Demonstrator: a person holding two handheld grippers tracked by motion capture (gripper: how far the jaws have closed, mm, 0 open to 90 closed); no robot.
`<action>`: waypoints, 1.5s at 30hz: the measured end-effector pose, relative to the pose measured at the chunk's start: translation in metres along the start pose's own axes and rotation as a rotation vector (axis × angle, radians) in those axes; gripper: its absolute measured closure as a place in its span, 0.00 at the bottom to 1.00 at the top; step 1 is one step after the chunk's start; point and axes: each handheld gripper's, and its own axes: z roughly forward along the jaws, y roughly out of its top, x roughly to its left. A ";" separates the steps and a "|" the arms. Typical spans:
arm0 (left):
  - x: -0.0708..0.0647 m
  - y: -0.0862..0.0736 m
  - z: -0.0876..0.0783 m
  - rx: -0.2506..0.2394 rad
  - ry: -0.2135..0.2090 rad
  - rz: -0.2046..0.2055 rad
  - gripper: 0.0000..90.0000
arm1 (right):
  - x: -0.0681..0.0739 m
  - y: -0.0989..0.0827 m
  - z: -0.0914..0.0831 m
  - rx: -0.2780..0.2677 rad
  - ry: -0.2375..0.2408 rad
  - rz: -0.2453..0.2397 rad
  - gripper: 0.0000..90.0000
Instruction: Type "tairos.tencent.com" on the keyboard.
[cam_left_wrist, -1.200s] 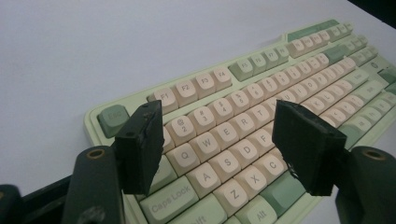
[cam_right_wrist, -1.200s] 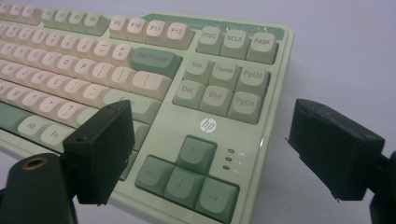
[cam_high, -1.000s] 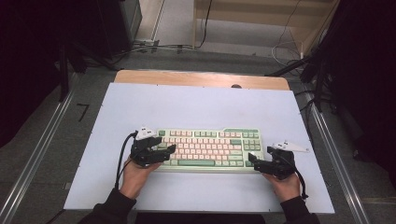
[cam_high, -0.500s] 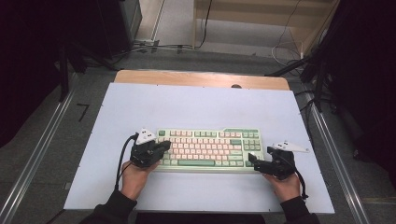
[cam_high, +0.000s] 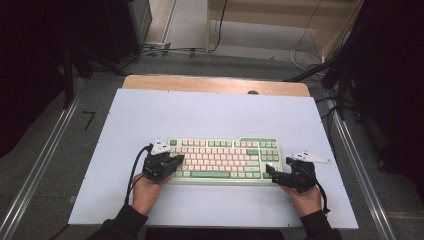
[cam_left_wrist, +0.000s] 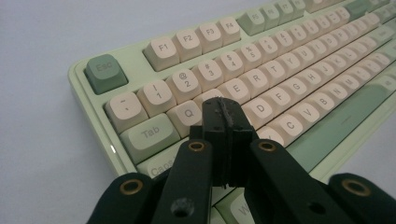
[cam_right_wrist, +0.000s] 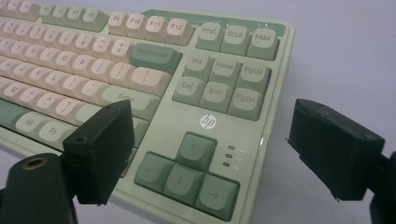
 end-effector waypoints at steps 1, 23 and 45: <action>0.000 0.000 0.000 0.003 0.003 0.002 1.00 | 0.000 0.000 0.000 0.000 0.000 0.000 0.14; -0.004 0.004 -0.009 -0.107 0.099 -0.022 0.28 | 0.001 0.001 -0.001 -0.006 0.003 -0.006 0.14; 0.000 0.002 -0.006 -0.114 0.095 -0.060 0.27 | 0.055 0.039 0.029 -0.048 0.139 -0.094 0.38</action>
